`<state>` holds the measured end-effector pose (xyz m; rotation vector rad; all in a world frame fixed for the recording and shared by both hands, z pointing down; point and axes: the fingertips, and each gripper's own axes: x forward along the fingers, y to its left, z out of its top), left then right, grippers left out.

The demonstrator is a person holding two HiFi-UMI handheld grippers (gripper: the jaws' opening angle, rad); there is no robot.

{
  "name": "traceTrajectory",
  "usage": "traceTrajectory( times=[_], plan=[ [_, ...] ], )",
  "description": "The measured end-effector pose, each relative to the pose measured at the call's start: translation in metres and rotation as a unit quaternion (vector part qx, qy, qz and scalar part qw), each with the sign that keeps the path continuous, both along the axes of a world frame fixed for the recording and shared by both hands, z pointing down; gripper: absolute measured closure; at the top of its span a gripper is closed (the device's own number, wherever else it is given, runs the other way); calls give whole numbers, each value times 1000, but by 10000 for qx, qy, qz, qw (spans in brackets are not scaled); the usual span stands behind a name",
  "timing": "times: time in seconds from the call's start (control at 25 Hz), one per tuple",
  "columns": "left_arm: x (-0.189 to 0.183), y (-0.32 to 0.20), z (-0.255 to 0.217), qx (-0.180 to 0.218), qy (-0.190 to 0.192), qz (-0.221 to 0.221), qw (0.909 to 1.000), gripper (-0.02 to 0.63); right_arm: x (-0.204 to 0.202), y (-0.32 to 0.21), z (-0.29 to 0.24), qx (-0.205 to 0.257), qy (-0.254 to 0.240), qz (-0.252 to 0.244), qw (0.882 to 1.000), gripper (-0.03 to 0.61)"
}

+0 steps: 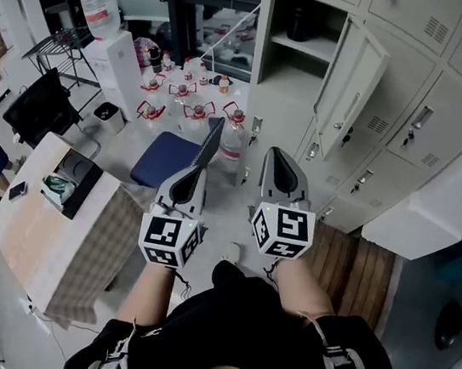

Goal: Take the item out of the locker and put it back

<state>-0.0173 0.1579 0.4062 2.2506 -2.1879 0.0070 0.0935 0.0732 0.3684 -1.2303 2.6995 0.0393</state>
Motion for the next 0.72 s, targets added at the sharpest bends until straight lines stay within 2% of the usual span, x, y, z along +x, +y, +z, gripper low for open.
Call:
traceTrajectory(
  times=[0.28, 0.72],
  plan=[
    [-48, -104, -12, 63, -99, 35, 9999, 601, -40, -101, -11, 64, -102, 96, 9999, 561],
    [-94, -278, -36, 99, -180, 335, 9992, 601, -81, -258, -27, 99, -47, 349, 9993, 561]
  ],
)
